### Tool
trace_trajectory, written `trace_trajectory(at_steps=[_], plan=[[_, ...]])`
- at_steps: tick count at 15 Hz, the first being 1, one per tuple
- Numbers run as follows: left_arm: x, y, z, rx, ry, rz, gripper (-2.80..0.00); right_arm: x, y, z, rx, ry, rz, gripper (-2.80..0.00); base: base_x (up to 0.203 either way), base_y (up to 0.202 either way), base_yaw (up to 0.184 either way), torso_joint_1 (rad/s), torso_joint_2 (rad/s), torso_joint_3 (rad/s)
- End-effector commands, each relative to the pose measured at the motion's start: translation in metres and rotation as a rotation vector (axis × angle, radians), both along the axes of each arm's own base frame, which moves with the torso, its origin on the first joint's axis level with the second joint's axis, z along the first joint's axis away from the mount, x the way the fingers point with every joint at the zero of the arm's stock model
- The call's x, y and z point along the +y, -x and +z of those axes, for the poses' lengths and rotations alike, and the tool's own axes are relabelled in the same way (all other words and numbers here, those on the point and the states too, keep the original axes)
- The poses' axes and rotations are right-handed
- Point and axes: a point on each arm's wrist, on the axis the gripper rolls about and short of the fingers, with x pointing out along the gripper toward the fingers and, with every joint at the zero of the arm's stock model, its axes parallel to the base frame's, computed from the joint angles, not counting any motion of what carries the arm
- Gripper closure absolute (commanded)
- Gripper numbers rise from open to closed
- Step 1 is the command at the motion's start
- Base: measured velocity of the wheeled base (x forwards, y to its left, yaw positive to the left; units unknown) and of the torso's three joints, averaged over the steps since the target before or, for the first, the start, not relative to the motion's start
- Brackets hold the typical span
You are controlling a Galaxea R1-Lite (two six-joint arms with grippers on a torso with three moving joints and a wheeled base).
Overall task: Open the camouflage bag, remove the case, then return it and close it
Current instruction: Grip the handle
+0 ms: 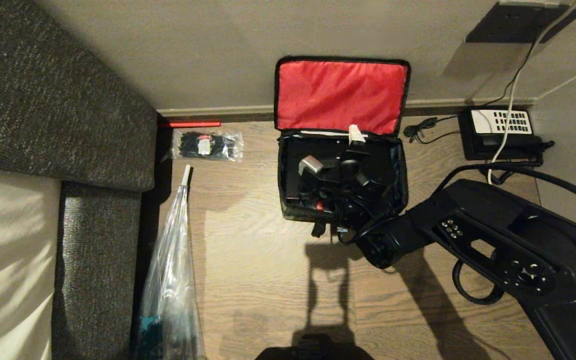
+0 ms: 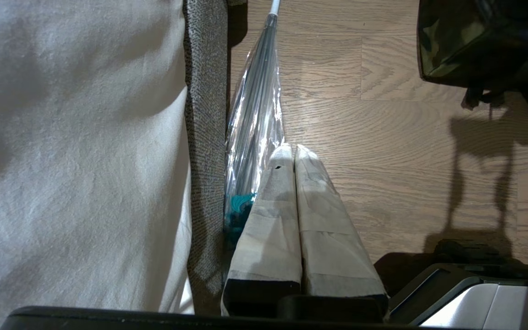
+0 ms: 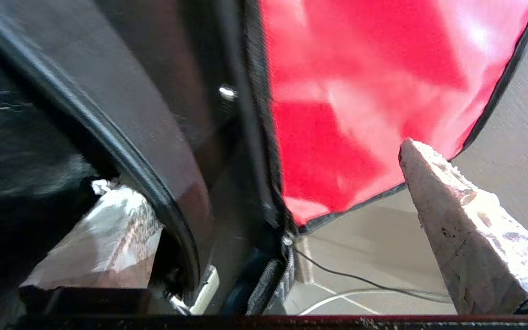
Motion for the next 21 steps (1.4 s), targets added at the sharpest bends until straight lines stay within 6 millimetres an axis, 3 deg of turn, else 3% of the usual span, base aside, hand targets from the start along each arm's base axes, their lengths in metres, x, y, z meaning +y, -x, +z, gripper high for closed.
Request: trace_trajectory(at_steps=[1,5,6,7,15,21], plan=[[0.000,0.000,0.000,-0.001,0.001,0.001,0.00,-0.008,-0.009,0.000,-0.016,0.001,-0.037,-2.80,0.000,0.000,0.000,0.000,0.00,0.000],[0.000,0.000,0.000,-0.001,0.001,0.001,0.00,-0.008,-0.012,-0.008,-0.008,-0.002,-0.035,-2.80,0.000,0.000,0.000,0.000,0.00,0.000],[0.000,0.000,0.000,-0.001,0.001,0.001,0.00,-0.009,-0.011,-0.013,0.011,0.009,-0.032,-0.69,0.000,0.000,0.000,0.000,0.00,0.000],[0.000,0.000,0.000,-0.001,0.002,0.001,0.00,-0.009,-0.011,-0.017,0.023,0.011,-0.031,0.00,0.000,0.000,0.000,0.000,0.00,0.000],[0.000,0.000,0.000,-0.001,0.002,0.001,0.00,0.004,-0.006,-0.036,-0.017,-0.030,0.000,0.00,0.000,0.000,0.000,0.000,0.00,0.000],[0.000,0.000,0.000,-0.001,0.001,0.001,0.00,0.010,-0.003,-0.029,-0.050,-0.044,-0.006,0.00,0.000,0.000,0.000,0.000,0.00,0.000]])
